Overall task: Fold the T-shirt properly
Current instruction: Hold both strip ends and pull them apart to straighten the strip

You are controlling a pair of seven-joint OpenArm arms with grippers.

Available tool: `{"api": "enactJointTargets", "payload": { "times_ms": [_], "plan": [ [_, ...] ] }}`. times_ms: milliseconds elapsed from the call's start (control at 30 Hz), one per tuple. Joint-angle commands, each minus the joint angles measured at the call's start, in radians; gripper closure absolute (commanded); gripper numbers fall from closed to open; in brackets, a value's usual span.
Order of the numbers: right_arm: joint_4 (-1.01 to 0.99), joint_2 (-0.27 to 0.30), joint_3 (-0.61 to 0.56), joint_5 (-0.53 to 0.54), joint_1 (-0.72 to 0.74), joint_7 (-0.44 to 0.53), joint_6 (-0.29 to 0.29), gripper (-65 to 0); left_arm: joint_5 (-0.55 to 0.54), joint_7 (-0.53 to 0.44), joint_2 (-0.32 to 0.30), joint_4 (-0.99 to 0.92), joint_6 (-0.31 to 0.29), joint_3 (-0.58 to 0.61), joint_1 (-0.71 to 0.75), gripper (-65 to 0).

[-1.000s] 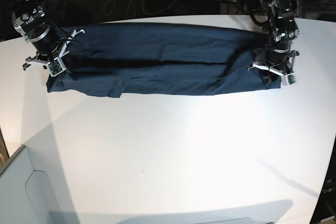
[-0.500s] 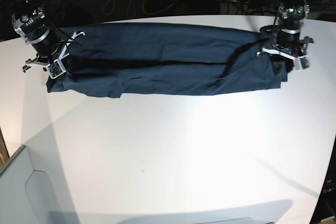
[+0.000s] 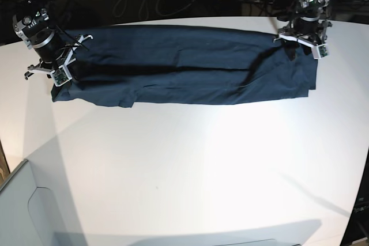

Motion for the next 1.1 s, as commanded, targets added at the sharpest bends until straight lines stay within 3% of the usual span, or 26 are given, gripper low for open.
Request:
{"api": "enactJointTargets", "payload": {
  "times_ms": [0,467,867,1067],
  "plan": [
    [0.015,0.012,0.005,0.012,0.003,0.024,0.006,-0.6,0.000,-0.026,-0.009,0.012,0.002,-0.004,0.000,-30.0],
    [0.014,0.013,0.005,0.012,0.017,0.024,0.006,-0.6,0.000,-0.021,-0.008,-0.012,0.002,-0.003,-0.040,-29.8],
    [0.012,0.013,0.005,0.012,0.037,0.023,0.006,-0.7,0.000,-0.027,-0.008,-0.035,0.002,-0.003,-0.054,-10.5],
    [0.012,0.013,0.005,0.012,0.037,0.023,0.006,-0.7,0.003,-0.027,-0.008,0.003,0.002,-0.003,-0.046,-9.0]
  ]
}}
